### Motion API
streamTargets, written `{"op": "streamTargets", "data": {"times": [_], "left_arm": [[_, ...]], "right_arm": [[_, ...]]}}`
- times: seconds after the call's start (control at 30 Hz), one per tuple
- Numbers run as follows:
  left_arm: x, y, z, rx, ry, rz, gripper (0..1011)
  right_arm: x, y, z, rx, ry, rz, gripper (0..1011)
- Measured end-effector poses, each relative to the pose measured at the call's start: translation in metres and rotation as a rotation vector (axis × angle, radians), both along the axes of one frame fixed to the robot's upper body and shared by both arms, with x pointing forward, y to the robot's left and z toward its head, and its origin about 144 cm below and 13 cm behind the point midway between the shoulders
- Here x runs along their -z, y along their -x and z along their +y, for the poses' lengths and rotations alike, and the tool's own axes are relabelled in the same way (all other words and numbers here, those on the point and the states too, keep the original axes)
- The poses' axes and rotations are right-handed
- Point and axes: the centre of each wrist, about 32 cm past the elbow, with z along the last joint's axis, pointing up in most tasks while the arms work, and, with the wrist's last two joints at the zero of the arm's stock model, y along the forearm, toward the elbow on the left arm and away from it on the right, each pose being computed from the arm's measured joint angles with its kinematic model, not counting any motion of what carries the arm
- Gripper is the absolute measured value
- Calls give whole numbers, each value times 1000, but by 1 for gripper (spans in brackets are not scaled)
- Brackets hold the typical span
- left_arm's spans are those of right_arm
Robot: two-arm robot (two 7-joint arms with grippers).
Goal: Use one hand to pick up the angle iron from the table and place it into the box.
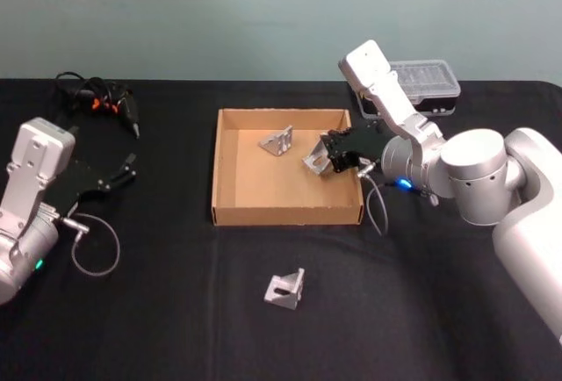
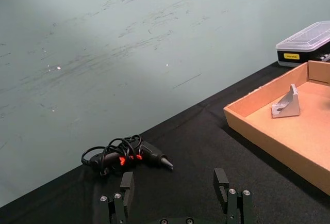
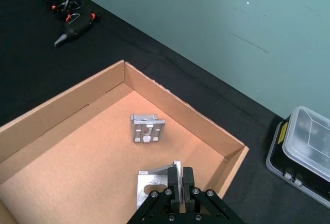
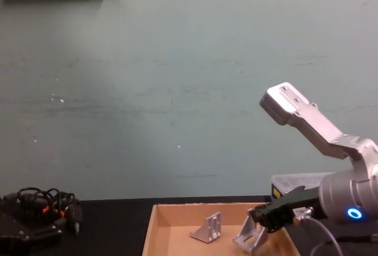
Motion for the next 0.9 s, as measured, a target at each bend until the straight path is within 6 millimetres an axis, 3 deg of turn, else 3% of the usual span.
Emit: {"op": "streamTargets", "data": {"times": [0.47, 0.9], "left_arm": [[0, 0, 0, 0, 0, 0, 1011], [0, 0, 0, 0, 0, 0, 1011]], "right_arm": [[3, -3, 2, 3, -3, 3, 57], [3, -2, 2, 3, -3, 3, 439]]}}
